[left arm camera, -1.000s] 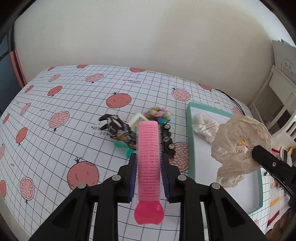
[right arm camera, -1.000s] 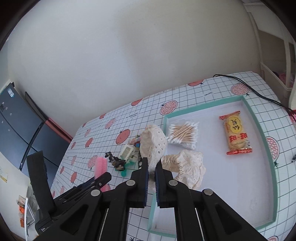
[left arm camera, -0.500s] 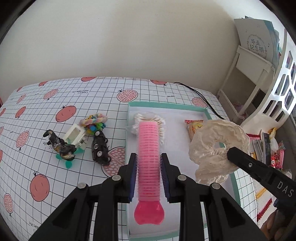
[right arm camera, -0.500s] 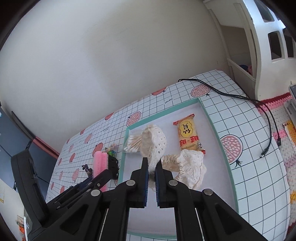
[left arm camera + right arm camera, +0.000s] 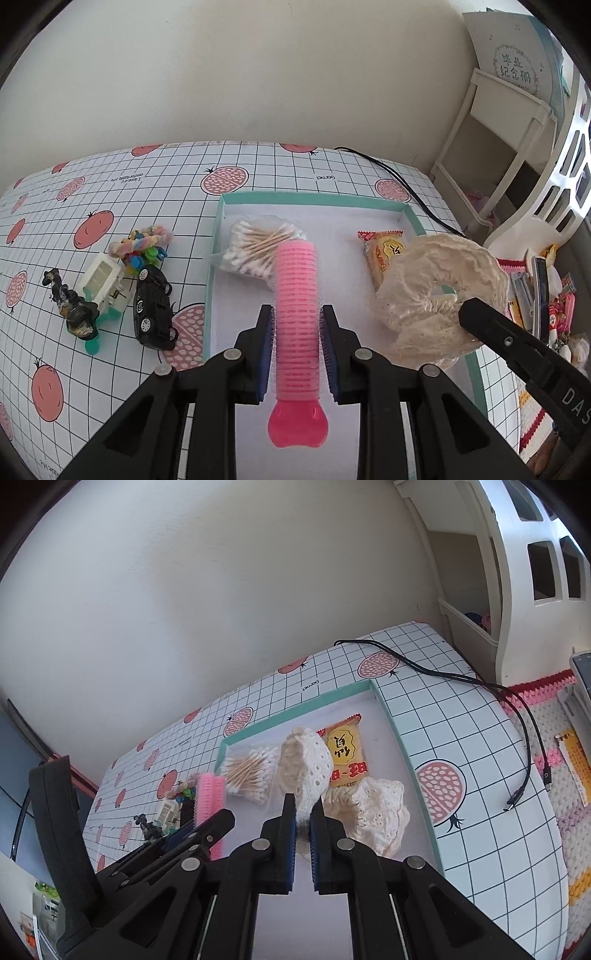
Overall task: Organize objects
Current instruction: 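Carry the pink curler with the left tool while the right tool carries the lace fabric to the tray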
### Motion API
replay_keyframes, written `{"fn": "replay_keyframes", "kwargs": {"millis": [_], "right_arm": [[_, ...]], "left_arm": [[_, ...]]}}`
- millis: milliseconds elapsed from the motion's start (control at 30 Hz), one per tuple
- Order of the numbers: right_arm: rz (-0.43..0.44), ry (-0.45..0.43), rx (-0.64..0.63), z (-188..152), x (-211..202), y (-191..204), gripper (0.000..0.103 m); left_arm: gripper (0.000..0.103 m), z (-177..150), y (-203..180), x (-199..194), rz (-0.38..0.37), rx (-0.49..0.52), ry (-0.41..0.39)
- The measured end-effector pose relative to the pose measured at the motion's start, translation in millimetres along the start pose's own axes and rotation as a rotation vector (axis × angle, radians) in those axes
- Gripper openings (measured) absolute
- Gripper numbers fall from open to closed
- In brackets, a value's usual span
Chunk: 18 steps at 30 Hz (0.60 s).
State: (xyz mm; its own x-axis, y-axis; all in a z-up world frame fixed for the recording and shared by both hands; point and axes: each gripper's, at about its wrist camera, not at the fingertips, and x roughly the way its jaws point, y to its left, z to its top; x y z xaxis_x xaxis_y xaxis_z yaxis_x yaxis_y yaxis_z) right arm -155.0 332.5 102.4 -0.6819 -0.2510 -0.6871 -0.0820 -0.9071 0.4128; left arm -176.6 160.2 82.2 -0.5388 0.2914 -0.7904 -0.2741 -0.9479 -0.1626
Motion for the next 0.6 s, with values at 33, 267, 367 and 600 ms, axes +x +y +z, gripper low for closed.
{"fn": "replay_keyframes", "kwargs": {"millis": [33,267,367,600], "right_arm": [[-0.004,0.001,-0.004,0.3,1.7,-0.7,0.007],[-0.010,0.020,-0.001,-0.5,18.1,-4.4,0.007],[-0.017,0.032,-0.008,-2.1,24.4,-3.0,0.007],[-0.026,0.052,-0.012,-6.3,34.8,0.1,0.010]], "left_arm": [[0.026,-0.6,0.1,3.1,0.005,0.000,0.004],[0.026,3.1,3.5,24.5,0.009,-0.012,0.027],[0.026,3.4,4.1,30.1,0.010,-0.013,0.034],[0.026,2.2,11.9,37.6,0.003,-0.046,0.057]]}}
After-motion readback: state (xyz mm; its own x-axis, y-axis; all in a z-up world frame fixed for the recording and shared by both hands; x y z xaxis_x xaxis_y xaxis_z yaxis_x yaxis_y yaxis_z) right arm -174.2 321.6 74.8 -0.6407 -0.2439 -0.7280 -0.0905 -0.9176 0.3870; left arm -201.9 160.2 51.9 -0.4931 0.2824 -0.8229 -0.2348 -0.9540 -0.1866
